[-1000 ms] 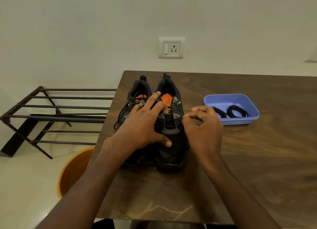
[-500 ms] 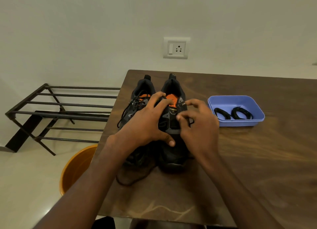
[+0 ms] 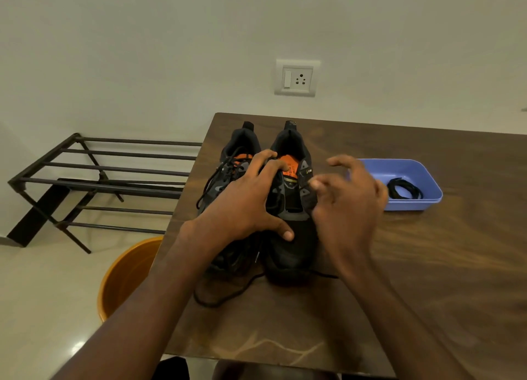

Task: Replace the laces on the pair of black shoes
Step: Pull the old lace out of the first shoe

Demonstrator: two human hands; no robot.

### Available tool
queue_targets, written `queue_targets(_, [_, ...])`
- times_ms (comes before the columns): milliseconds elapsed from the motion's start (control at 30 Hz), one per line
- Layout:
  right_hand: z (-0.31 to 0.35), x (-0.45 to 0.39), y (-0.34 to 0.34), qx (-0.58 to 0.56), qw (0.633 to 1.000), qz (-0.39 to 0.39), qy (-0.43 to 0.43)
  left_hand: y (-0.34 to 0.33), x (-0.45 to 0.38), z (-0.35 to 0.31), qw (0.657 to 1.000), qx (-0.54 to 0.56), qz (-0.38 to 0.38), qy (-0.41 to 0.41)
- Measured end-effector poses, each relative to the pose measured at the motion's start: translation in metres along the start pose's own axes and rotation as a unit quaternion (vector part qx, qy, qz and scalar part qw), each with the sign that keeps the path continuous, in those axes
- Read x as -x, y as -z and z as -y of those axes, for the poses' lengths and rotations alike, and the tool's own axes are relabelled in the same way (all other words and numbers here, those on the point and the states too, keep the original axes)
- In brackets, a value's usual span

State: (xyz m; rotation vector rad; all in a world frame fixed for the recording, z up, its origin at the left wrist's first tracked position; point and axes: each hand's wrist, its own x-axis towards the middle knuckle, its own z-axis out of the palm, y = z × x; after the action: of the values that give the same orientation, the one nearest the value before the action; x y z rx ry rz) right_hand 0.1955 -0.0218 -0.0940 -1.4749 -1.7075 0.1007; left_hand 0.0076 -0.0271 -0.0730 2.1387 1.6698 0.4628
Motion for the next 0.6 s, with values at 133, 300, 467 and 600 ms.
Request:
queue_targets(133, [-0.008, -0.009, 0.014, 0.007, 0.993, -0.115, -0.026, -0.001, -0.002, 0.002, 1.000, 0.007, 0.002, 0.004])
queue_targets(300, [0.003, 0.002, -0.008, 0.076, 0.985, 0.112, 0.103, -0.002, -0.001, 0.003, 1.000, 0.003, -0.005, -0.008])
queue_targets(467, [-0.003, 0.000, -0.002, 0.014, 0.999, -0.020, 0.021, -0.001, -0.002, 0.000, 1.000, 0.006, 0.000, 0.002])
queue_targets(600, [-0.013, -0.012, 0.022, 0.006, 0.983, -0.184, -0.010, 0.000, -0.001, 0.001, 1.000, 0.011, 0.003, 0.010])
